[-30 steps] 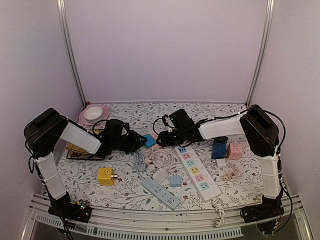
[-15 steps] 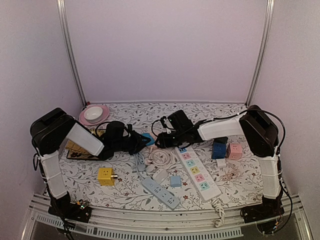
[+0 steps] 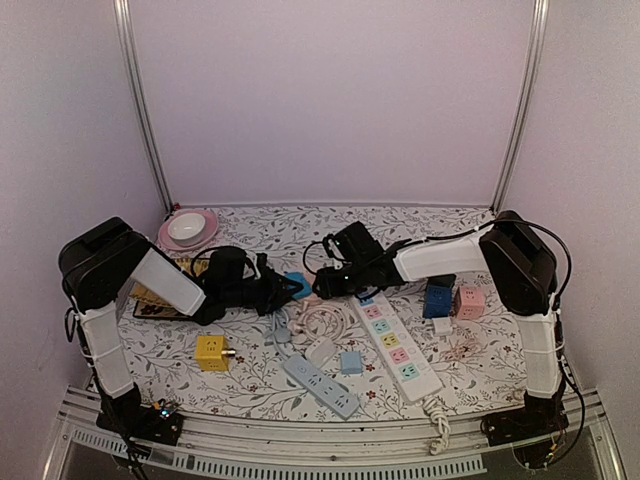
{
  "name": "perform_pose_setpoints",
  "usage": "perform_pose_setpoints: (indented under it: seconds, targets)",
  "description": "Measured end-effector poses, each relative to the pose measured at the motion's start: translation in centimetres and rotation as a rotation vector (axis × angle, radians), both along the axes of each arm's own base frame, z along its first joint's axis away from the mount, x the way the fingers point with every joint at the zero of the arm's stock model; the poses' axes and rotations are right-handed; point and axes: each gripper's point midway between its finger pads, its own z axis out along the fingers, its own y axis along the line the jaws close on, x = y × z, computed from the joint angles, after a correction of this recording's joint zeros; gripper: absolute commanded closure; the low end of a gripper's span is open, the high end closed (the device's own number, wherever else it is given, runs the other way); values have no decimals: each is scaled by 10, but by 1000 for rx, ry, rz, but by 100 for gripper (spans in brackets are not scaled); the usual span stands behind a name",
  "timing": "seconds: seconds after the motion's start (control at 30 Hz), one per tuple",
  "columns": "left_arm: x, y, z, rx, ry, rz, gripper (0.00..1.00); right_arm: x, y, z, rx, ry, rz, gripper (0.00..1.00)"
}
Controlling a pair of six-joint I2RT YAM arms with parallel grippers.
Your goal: Pull the plug off the socket
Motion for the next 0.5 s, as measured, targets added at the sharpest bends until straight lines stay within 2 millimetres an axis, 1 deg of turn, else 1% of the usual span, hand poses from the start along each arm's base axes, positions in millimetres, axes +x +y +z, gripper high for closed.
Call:
perform_pose_setpoints:
  seconds: [0.2, 0.5]
  targets:
    - [-6, -5, 3, -14, -10, -41, 100, 8, -8, 1, -4, -2, -24, 41]
    - [-7, -8, 8, -29, -33, -61, 100, 11, -12, 2, -21, -4, -36, 41]
